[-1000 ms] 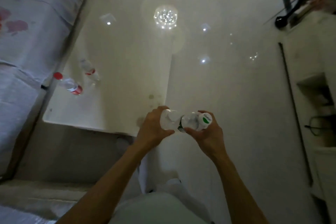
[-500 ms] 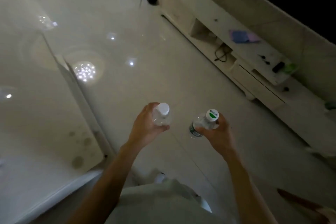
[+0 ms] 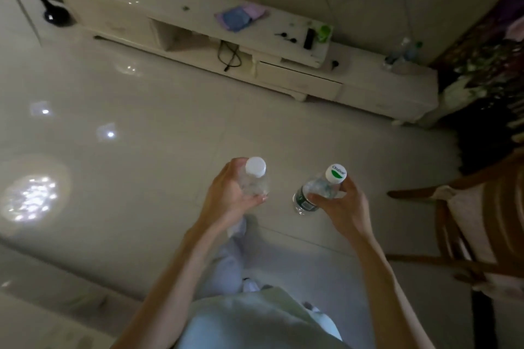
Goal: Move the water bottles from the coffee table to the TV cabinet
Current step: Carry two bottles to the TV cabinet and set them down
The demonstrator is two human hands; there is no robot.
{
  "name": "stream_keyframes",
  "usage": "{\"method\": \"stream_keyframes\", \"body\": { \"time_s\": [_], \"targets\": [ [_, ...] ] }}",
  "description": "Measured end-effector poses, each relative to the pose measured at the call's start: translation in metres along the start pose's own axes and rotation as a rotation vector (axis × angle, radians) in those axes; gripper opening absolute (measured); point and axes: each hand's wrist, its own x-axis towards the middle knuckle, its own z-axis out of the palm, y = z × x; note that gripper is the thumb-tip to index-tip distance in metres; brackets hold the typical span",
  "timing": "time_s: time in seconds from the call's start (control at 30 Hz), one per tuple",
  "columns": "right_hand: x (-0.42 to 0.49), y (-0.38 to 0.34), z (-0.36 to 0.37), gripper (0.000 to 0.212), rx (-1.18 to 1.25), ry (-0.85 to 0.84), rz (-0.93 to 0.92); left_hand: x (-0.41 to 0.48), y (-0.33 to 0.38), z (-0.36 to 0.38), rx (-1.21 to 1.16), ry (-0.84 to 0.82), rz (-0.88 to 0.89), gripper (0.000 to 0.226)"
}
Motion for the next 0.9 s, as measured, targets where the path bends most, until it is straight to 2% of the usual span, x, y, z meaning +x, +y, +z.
{"method": "stream_keyframes", "body": {
  "time_s": [0.1, 0.2, 0.53, 0.73, 0.8, 0.9],
  "targets": [
    [0.025, -0.008, -0.012, 0.037, -0.004, 0.063, 0.061, 0.044, 0.015, 0.009, 0.060, -0.117, 0.069, 0.074],
    [0.049, -0.021, -0.022, 0.045, -0.041, 0.135, 0.112, 0.089, 0.031, 0.012, 0.048, -0.210, 0.084, 0.074],
    [0.110, -0.040, -0.059, 0.053, 0.139, 0.371, 0.134, 0.204, 0.107, 0.038, 0.158, -0.372, 0.256, 0.071],
    [0.152, -0.021, -0.088, 0.052, 0.135, 0.402, 0.177, 0.244, 0.142, 0.090, 0.221, -0.498, 0.280, 0.076],
    [0.175, -0.010, -0.103, 0.059, 0.124, 0.395, 0.192, 0.256, 0.154, 0.110, 0.232, -0.505, 0.280, 0.076],
    [0.217, 0.004, -0.131, 0.056, 0.109, 0.367, 0.187, 0.278, 0.175, 0.142, 0.229, -0.477, 0.272, 0.074]
  ]
}}
